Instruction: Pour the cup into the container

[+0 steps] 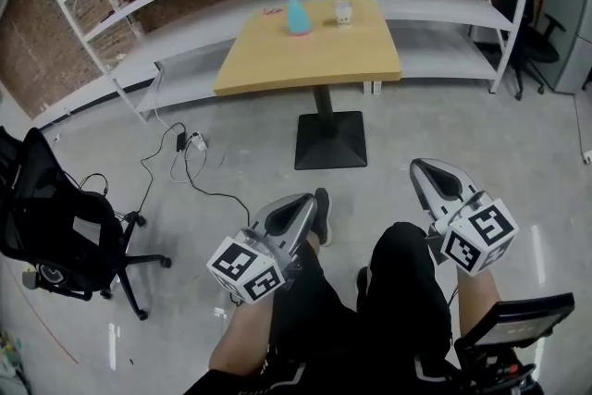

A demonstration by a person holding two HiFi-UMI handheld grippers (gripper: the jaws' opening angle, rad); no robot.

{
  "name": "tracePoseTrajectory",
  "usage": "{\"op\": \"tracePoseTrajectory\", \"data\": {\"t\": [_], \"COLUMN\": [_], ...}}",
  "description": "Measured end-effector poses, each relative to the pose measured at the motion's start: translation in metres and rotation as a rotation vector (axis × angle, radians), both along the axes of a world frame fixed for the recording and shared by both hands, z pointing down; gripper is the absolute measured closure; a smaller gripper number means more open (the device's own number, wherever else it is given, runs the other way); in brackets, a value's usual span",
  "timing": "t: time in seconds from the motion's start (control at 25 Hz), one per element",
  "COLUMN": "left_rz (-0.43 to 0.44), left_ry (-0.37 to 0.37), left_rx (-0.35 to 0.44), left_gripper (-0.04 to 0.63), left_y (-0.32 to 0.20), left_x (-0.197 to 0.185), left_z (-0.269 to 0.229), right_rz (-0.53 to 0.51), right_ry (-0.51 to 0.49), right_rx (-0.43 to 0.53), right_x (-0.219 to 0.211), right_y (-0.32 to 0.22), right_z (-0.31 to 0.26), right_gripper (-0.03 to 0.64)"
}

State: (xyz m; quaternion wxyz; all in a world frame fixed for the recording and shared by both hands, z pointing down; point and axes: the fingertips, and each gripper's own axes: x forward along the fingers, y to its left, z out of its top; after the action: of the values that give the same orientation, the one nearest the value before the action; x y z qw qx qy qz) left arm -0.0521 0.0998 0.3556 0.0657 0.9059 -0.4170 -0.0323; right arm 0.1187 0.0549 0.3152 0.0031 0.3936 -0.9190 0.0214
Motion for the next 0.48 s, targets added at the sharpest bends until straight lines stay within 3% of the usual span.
{"op": "tracePoseTrajectory", "data": {"t": [0.48], "left_rz": [0.042], "left_ry": [-0.033], "left_rx": [0.005], "left_gripper": [0.597], "left_y": [-0.082], "left_x": [0.024], "left_z": [-0.007], "right_rz": [0.034], "right_ry": [-0.027], "right_rx": [0.051], "right_x": [0.026], "right_y": [-0.073], "right_z": [-0.015], "right_gripper": [0.623]}}
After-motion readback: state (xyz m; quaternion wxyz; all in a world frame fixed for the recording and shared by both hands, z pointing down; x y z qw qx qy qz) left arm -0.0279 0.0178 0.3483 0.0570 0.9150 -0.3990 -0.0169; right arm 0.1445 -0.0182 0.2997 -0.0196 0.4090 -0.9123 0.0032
